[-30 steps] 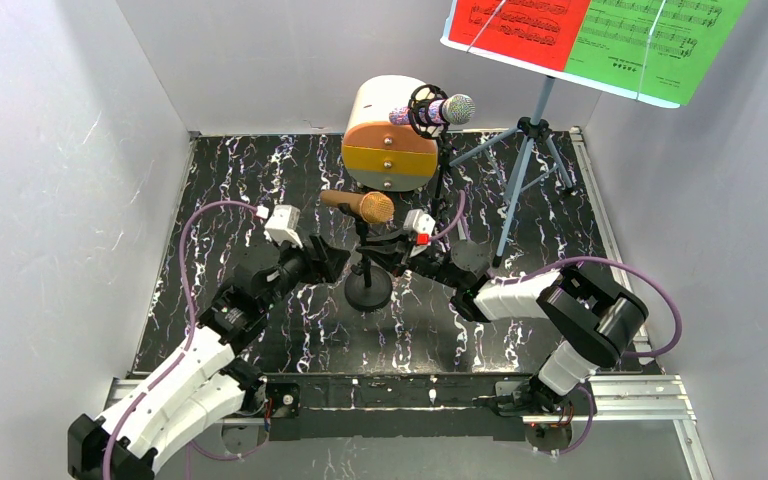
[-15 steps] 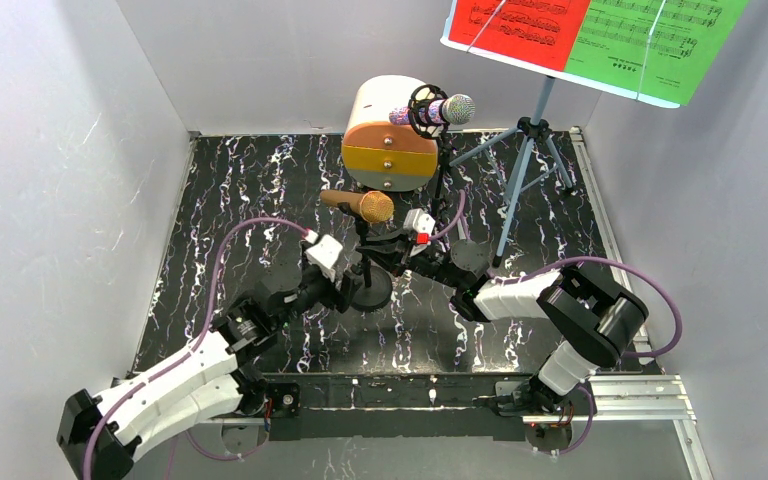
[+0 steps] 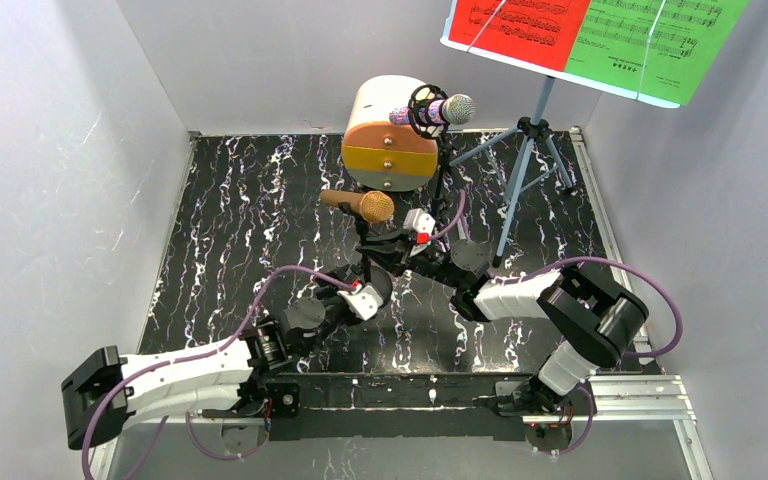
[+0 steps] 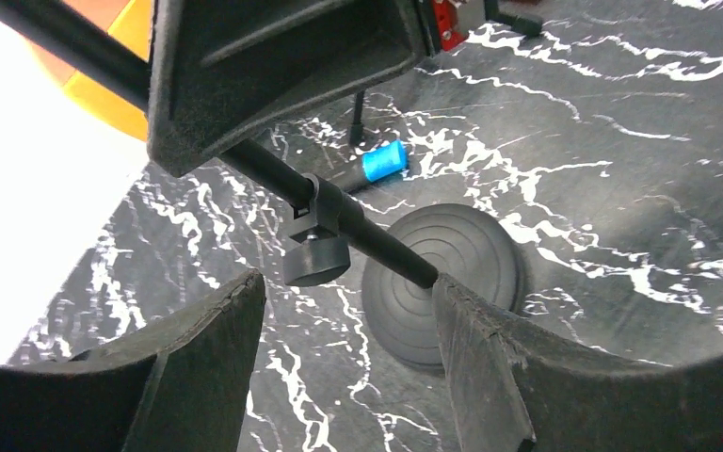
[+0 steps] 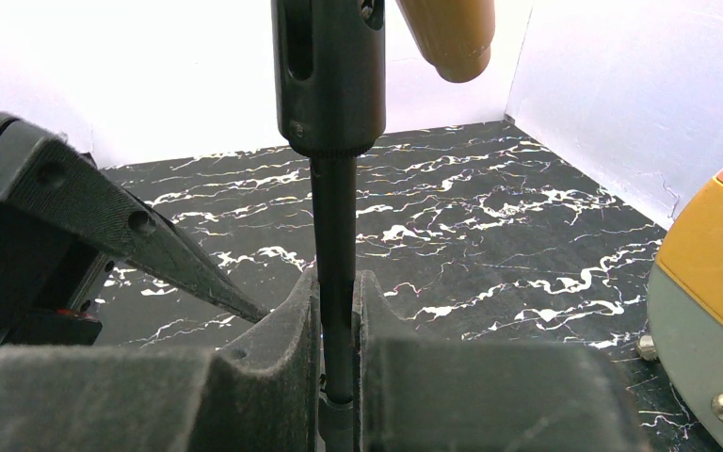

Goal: Pack up the instrument practice props
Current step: Unscrew the knob on the microphone stand.

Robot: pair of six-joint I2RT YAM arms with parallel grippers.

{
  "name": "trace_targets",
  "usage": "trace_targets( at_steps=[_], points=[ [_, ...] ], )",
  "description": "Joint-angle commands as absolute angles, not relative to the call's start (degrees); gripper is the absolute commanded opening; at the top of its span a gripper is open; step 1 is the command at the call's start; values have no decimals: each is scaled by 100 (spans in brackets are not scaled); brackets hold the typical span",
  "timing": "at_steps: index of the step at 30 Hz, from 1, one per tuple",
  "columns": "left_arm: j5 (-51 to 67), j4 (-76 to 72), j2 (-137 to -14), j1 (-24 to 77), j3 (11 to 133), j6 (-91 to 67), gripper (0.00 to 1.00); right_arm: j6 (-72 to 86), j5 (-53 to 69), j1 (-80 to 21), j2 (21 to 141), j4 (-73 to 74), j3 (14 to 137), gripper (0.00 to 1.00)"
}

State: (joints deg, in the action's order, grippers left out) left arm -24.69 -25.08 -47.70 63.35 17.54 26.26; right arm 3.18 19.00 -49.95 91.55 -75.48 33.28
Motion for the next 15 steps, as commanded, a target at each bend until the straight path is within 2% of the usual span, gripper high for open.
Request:
trace_targets(
  at_steps=[1, 8, 12, 15],
  points=[
    [-3340, -3699, -5116, 6627, 1598, 3658, 63, 571, 2221, -5086, 9395, -6240, 3158, 1],
    [-3551, -4719, -5790, 6750, 1462, 4031, 59, 571, 2241, -5083, 9402, -6240, 3167, 1],
    [-3578, -4861, -6083, 6750, 1519, 4059, 48, 595, 2265, -5089, 9406, -6244, 3173, 1],
    [-3674, -4955, -6243, 6750, 1538, 4020, 34, 602, 2260, -5082, 9404, -6242, 3170, 1]
  ],
)
